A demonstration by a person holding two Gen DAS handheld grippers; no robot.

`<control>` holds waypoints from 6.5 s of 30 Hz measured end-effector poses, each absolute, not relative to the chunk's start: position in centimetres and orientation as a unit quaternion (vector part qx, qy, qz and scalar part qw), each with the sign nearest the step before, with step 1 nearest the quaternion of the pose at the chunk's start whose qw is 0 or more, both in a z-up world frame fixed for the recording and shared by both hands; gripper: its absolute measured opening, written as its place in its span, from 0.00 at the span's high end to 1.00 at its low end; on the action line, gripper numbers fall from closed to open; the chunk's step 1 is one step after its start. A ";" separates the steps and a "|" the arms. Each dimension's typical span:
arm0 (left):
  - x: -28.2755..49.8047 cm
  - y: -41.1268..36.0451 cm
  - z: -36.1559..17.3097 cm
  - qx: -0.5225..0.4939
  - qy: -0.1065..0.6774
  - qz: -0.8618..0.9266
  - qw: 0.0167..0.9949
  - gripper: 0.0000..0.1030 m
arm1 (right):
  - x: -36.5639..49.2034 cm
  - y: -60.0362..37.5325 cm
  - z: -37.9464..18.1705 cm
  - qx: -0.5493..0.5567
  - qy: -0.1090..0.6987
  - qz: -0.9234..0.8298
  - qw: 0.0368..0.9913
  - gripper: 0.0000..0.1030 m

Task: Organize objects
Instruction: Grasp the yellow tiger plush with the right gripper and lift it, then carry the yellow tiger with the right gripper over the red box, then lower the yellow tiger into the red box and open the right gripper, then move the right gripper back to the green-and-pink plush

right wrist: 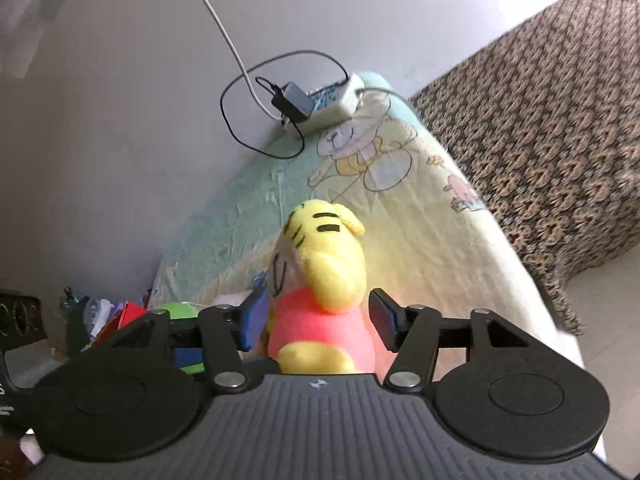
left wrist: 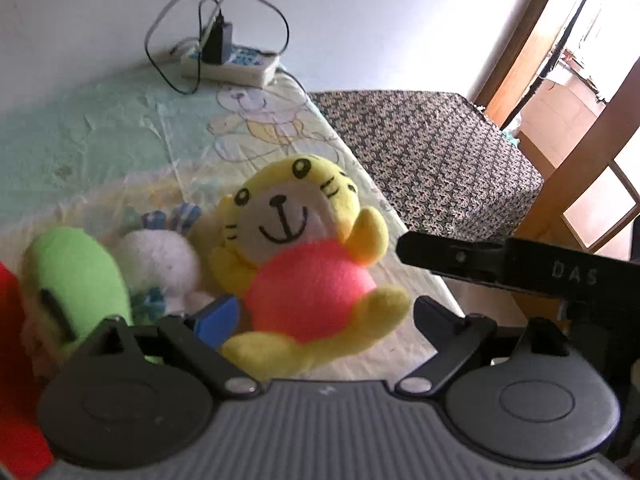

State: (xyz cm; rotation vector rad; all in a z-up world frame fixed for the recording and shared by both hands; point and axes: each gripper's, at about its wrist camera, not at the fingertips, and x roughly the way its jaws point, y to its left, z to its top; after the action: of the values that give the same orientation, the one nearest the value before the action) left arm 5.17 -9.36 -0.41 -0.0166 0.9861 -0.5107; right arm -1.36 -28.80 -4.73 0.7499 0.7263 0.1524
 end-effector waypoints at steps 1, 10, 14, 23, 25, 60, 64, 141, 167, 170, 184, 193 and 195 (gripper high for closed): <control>5.7 -9.6 -0.8 -0.008 0.474 -0.248 0.845 0.08 | -1.0 -28.9 -5.1 0.363 0.348 0.078 0.861 0.42; 9.1 -10.5 -4.2 -0.030 0.506 -0.283 0.814 0.07 | 2.0 -28.5 -8.0 0.394 0.376 0.112 0.831 0.39; 9.8 -10.1 -4.7 -0.047 0.509 -0.300 0.805 0.03 | 2.6 -28.0 -8.9 0.398 0.391 0.120 0.821 0.47; 9.5 -10.3 -3.9 -0.058 0.500 -0.309 0.807 0.10 | 0.9 -29.2 -7.6 0.418 0.372 0.129 0.818 0.65; 9.0 -10.5 -3.1 -0.060 0.496 -0.315 0.807 0.11 | -0.3 -29.6 -6.6 0.421 0.363 0.132 0.821 0.65; -5.6 9.9 11.9 -0.048 0.312 -0.294 0.902 0.11 | -4.5 -6.7 6.3 0.328 0.247 0.245 0.879 0.65; -5.6 13.6 12.0 -0.055 0.305 -0.277 0.909 0.11 | -2.5 -3.3 6.1 0.320 0.254 0.264 0.874 0.65; 0.8 27.6 1.8 -0.034 0.459 -0.048 0.887 0.14 | 4.0 9.6 1.4 0.242 0.422 0.217 0.846 0.64; -0.4 23.0 4.6 0.047 0.432 -0.005 0.901 0.10 | -1.4 5.4 4.0 0.173 0.361 0.160 0.902 0.63; -0.6 22.1 4.8 0.048 0.431 -0.002 0.901 0.10 | -1.6 4.6 4.0 0.172 0.360 0.169 0.901 0.63; -1.6 15.9 6.5 0.042 0.420 0.058 0.905 0.08 | -2.8 -2.5 4.8 0.167 0.361 0.216 0.892 0.63; -2.6 10.9 6.7 0.047 0.426 0.078 0.900 0.07 | -3.5 -7.0 4.0 0.180 0.365 0.226 0.885 0.63; -2.9 10.0 6.7 0.050 0.422 0.081 0.901 0.07 | -3.6 -8.0 3.8 0.186 0.367 0.227 0.883 0.63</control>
State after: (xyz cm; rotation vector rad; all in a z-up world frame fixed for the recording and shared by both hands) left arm -2.89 9.99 6.74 0.1044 0.8734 0.1670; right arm -3.64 -7.99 3.79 0.3878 0.7650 0.4718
